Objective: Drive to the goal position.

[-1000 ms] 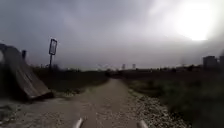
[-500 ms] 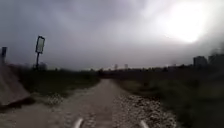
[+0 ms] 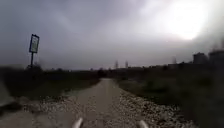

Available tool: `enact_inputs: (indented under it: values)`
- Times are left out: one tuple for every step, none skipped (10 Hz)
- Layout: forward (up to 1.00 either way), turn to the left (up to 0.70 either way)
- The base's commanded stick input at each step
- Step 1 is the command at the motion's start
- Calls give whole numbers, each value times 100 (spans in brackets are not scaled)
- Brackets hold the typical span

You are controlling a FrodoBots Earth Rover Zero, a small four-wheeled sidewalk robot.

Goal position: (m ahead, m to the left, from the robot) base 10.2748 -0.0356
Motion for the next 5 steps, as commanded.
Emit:
enact_inputs:
  values:
    - [70, 0]
    - [70, 0]
    - [70, 0]
    - [70, 0]
    - [70, 0]
